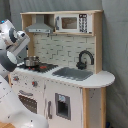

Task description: Play with the kitchen

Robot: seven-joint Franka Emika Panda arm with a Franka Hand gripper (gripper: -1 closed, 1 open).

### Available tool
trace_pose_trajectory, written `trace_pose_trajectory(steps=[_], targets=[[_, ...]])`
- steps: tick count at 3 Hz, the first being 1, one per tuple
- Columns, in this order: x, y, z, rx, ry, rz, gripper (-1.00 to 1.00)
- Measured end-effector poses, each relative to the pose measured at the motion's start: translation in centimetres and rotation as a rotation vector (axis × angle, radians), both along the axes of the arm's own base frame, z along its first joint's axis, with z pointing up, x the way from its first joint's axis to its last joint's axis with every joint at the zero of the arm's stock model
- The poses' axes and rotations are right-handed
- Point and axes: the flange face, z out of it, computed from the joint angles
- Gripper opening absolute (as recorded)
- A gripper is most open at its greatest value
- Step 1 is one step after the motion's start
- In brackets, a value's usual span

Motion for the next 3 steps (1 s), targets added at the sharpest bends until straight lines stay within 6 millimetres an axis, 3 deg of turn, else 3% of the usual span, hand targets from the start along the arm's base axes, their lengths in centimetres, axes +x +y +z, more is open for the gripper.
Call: trace_pose_trajectory(steps=[3], targets=[[-4.2,0.0,2.0,-0.265,-0.089,-0.013,1.0]])
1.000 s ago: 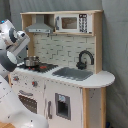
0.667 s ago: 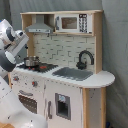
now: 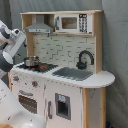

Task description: Play with the kitchen

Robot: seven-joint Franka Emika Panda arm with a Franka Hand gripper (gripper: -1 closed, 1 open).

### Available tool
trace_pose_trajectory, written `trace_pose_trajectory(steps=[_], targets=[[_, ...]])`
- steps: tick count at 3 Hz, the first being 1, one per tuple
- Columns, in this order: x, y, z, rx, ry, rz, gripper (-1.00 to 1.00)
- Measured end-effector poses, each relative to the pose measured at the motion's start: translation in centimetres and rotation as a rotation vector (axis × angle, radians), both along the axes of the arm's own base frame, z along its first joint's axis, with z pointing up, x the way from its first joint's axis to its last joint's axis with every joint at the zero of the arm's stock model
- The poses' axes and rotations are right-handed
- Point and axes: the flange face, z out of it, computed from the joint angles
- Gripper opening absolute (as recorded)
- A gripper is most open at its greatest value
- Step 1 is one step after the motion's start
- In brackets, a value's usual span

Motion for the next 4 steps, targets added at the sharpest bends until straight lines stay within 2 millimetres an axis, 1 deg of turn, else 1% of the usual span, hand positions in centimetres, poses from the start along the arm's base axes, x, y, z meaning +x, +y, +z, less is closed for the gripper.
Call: trace_pose_trajectory(steps=[2,3,4], targets=[[-3.7,0.6,0.9,-0.181,-0.068,-0.025,1.0],[-6.0,1.3,0.9,-0.269,-0.112,-0.036,1.0],[-7.9,1.9,0.5,-0.335,-0.149,-0.046,1.0]])
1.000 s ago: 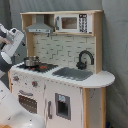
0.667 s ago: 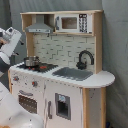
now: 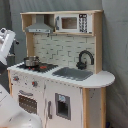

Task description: Play with the kitchen

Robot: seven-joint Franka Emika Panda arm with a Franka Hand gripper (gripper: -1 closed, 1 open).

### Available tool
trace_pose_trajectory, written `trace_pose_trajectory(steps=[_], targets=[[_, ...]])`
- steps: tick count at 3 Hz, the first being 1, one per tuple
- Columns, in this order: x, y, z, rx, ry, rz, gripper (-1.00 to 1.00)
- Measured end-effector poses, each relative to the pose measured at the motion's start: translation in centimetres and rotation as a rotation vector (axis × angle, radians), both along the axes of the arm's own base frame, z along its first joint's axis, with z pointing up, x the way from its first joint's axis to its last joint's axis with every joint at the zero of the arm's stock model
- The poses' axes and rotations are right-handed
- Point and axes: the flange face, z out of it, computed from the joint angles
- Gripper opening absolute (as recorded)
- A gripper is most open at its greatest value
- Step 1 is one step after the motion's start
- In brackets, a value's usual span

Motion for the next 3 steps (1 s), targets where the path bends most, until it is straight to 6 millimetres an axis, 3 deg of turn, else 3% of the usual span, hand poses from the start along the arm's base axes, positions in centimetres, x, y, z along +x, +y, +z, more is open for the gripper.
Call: trace_pose_trajectory(steps=[3], targets=[[-5.3,0.8,-1.9,-0.192,-0.147,-0.035,1.0]])
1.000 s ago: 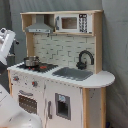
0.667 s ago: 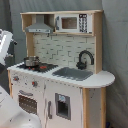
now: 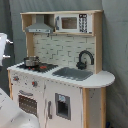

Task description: Play with the kitchen

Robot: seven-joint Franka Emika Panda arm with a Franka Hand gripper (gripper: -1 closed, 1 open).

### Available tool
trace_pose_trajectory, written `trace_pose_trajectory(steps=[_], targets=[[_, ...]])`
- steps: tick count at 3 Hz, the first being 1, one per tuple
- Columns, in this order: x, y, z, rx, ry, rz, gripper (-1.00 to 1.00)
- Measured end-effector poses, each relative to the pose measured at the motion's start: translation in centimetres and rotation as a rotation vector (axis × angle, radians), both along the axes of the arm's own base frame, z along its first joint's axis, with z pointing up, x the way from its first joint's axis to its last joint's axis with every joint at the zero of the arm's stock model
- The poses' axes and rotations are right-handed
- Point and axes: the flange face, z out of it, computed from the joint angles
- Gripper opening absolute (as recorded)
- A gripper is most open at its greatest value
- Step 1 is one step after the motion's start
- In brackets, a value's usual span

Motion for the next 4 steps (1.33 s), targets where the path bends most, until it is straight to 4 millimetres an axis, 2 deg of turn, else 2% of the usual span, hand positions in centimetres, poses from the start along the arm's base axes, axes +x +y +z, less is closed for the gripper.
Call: trace_pose_trajectory(steps=[4], targets=[[-6.3,0.0,-1.3,-0.199,-0.287,-0.049,1.0]])
